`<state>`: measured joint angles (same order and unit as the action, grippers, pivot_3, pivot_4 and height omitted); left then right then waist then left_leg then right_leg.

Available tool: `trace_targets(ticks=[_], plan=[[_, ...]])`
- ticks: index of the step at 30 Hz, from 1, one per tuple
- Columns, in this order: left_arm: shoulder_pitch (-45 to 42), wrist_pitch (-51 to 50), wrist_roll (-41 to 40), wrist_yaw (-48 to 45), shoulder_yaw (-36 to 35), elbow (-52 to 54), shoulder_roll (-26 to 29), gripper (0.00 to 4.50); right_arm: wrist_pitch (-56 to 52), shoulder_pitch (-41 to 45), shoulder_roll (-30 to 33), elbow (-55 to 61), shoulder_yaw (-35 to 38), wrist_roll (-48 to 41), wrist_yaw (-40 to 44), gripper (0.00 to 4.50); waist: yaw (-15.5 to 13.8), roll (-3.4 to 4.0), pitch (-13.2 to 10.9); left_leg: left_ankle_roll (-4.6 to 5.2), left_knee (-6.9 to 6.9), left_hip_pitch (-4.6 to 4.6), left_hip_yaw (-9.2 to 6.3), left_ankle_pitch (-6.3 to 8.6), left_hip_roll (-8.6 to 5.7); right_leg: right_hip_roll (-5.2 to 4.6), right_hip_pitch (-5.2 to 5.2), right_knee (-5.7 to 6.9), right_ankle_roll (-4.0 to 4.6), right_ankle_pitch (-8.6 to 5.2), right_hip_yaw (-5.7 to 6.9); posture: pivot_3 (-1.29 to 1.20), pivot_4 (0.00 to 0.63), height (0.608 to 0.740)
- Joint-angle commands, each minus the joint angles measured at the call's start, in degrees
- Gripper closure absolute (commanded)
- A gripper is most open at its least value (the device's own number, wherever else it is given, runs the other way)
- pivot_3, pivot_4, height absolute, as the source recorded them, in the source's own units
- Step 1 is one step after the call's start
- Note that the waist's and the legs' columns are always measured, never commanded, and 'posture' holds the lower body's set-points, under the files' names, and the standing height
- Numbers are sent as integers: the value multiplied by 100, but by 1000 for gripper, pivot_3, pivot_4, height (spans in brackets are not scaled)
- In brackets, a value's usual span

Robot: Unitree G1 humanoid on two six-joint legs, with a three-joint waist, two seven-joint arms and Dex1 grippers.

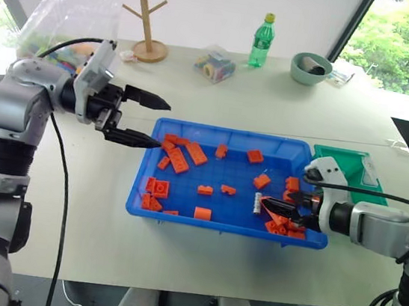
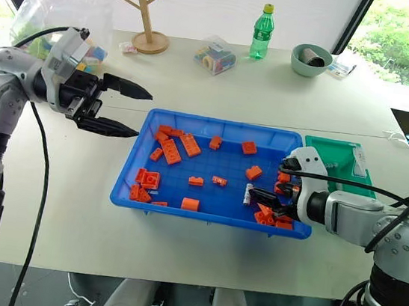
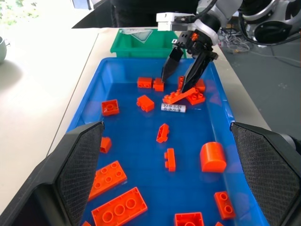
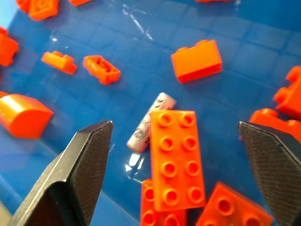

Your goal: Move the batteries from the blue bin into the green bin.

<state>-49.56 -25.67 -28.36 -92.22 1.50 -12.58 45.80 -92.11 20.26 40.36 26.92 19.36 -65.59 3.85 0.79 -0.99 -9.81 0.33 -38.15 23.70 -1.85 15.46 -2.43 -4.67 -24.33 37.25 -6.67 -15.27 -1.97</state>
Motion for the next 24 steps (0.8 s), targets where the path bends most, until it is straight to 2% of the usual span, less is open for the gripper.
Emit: trace_targets(ticks=[1,6,14,17,22,23,24], plan=[[-9,-99,-286,-28,-9,277,204,0,-39,-67,124,-74,-15,-219,-205,24,-1,0,0,0,0,0,0,0,0,0,0,0,0,0,0,0,150,727],[17,-136,-442,-28,111,396,349,0,-39,-232,176,-67,-195,-331,-281,24,-19,0,0,0,-1,0,-1,0,0,-2,4,-2,0,0,0,0,150,727],[-23,-132,-451,-28,104,420,349,0,100,-321,279,-86,-632,389,8,24,-25,-3,2,1,-7,0,-1,0,-4,4,9,-3,0,0,2,0,150,727],[-21,-117,-418,-28,79,414,338,0,221,-404,340,-68,-716,595,180,744,-33,-3,2,2,-8,0,0,1,-7,3,10,-3,0,0,2,0,150,727],[1,-94,-385,-27,50,396,331,0,252,-442,367,35,-707,745,433,3204,-28,-4,2,3,-7,0,-1,1,-6,4,10,-3,0,0,3,0,150,727],[5,-81,-372,-27,45,380,323,0,214,-408,357,61,-662,730,479,3511,-24,-4,2,3,-8,0,-1,1,-7,4,11,-3,0,0,3,0,150,727],[7,-66,-359,-26,43,363,315,0,184,-371,355,77,-631,736,514,3511,-21,-4,2,3,-9,0,0,1,-7,4,11,-3,0,0,3,0,150,727]])
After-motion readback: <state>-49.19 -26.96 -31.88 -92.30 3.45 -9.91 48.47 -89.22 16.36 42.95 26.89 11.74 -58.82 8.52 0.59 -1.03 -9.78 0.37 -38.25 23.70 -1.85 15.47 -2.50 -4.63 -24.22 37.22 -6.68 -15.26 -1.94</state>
